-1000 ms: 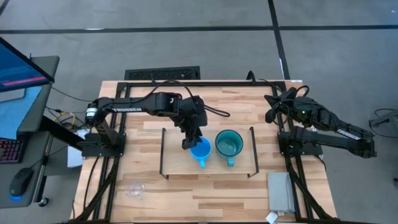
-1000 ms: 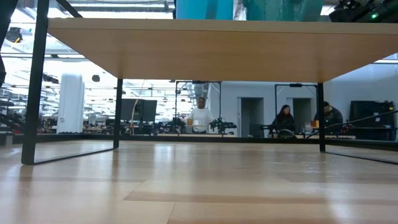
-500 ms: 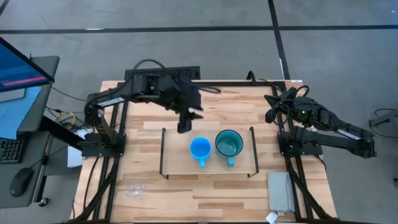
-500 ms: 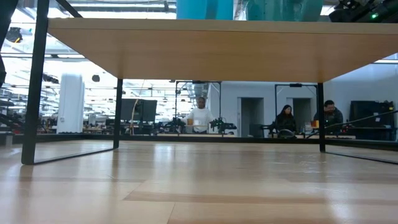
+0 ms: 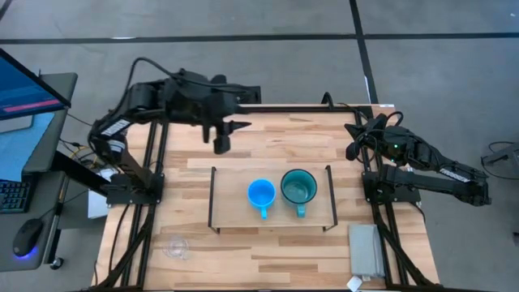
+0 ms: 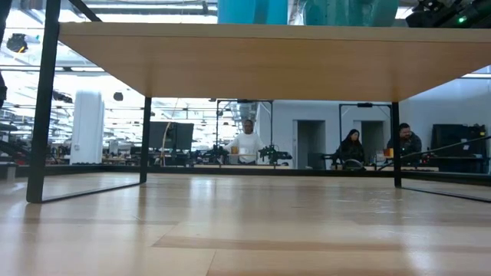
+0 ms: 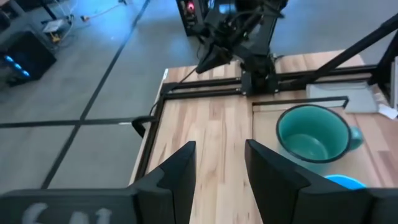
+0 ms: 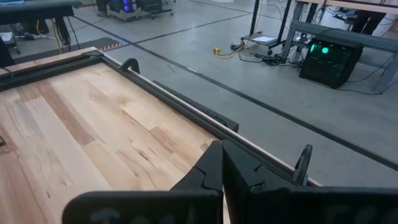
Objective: Stack small to large cups/mugs on shelf
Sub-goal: Put the transparent mug on the shelf
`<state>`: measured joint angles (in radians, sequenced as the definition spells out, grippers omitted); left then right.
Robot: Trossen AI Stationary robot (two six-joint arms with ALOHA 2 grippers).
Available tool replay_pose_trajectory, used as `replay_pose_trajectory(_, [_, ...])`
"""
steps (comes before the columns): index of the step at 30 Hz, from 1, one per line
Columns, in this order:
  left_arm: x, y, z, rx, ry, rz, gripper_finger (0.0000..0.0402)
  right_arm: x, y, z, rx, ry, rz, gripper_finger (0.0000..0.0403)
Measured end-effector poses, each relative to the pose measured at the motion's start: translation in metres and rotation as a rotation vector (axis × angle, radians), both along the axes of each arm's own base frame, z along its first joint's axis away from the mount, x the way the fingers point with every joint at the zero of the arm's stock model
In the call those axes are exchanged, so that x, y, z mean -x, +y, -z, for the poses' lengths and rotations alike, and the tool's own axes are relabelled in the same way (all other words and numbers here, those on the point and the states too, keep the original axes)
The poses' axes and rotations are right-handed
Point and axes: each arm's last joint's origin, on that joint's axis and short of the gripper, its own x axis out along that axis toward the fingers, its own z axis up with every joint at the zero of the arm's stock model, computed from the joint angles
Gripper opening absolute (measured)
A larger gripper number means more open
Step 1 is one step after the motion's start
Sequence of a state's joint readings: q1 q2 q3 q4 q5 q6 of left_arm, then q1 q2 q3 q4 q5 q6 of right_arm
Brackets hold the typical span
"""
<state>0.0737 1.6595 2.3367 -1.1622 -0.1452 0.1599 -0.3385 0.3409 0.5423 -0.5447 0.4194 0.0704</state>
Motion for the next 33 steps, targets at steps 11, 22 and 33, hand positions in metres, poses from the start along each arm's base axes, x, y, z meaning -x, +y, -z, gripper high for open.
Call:
replay_pose_trajectory(11, [0.053,-0.003,-0.018,-0.067,0.002,-0.006,0.0129,0.0,0.0,0.0,0.0,0.0,0.0,0.002])
replay_pose_trajectory(22, [0.116,-0.006,-0.018,-0.027,-0.082,-0.055,0.0129,0.0,0.0,0.0,0.0,0.0,0.001,0.0025])
replay_pose_trajectory(33, [0.174,-0.01,0.067,0.054,-0.308,-0.094,0.0129,0.0,0.0,0.0,0.0,-0.001,0.001,0.0026])
